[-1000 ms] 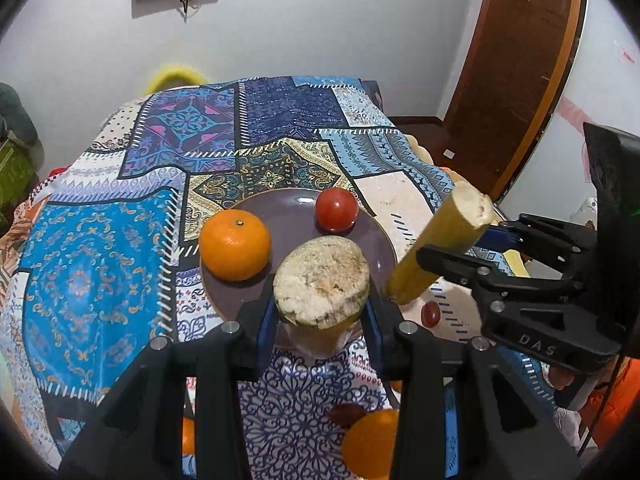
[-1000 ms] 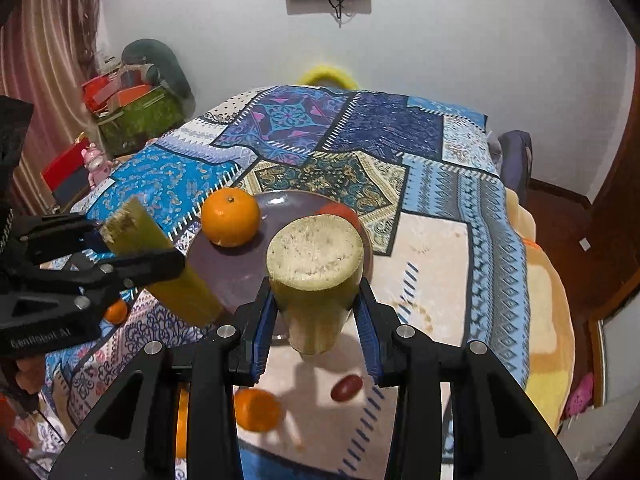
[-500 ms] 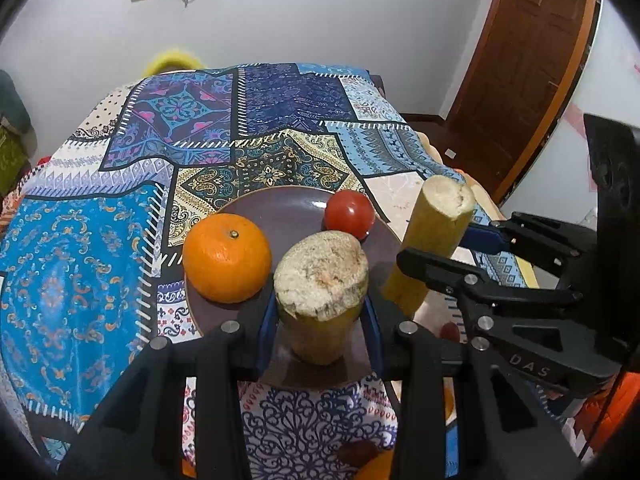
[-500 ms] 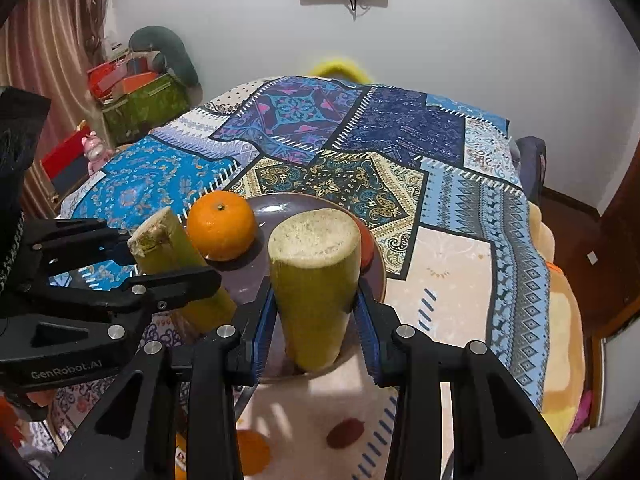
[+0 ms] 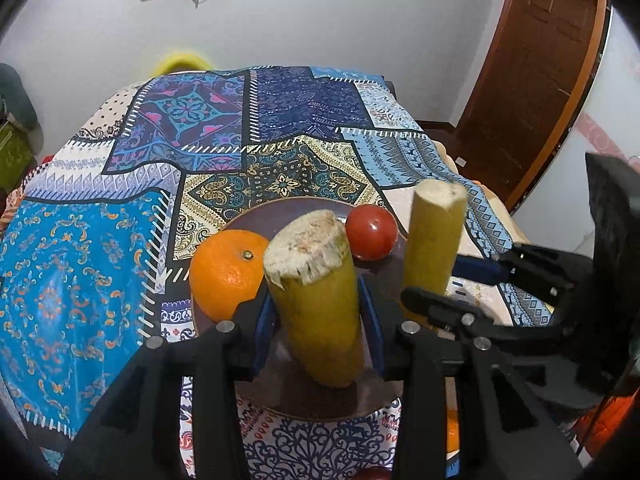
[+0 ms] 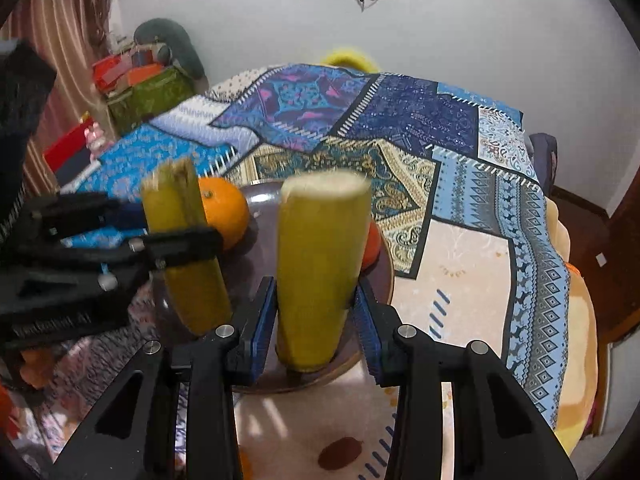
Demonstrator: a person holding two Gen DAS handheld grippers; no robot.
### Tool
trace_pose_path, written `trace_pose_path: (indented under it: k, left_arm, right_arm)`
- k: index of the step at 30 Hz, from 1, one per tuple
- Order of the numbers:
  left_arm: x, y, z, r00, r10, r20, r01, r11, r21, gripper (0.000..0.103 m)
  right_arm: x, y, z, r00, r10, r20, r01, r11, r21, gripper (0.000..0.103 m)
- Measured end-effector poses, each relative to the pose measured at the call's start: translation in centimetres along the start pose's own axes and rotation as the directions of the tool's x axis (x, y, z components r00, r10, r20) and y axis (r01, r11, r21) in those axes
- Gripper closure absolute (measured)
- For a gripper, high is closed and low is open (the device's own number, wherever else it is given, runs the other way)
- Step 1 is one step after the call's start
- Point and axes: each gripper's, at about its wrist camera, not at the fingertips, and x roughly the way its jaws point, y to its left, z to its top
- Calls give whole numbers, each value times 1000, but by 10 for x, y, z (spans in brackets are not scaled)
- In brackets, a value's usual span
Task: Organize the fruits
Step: 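Lift both yellow cylinders, lay them on the purple plate and open both tools, then grasp a small mandarin with the left tool while the right tool grasps a large orange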
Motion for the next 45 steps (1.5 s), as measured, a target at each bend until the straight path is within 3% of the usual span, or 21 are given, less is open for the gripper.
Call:
trace_pose_path:
  k: [14, 25, 34, 37, 45]
  left_arm:
    - [13, 0, 5, 999, 7, -35, -7, 1000, -2, 62]
    - [7, 0, 0, 998, 11, -55, -12, 1000, -14, 55]
    - [-45, 2, -14, 999, 54, -8, -53, 999, 9, 54]
    - [-70, 6, -21, 997, 79, 21, -79, 997, 6, 49]
    - [-132, 18, -53, 989, 136, 58, -137, 990, 14, 45]
  right_arm:
    - [3, 5, -9, 1000, 12, -21, -13, 999, -50, 71]
    - [-11, -3, -15, 1000, 9, -26, -9, 1000, 11, 71]
    - [-35, -5, -22, 1000, -6, -17, 8, 997, 77, 68]
    - [-49, -3, -25, 1000, -10, -2, 10, 995, 96, 66]
    - [-89, 16, -31, 998, -29, 55, 22, 992, 126, 44]
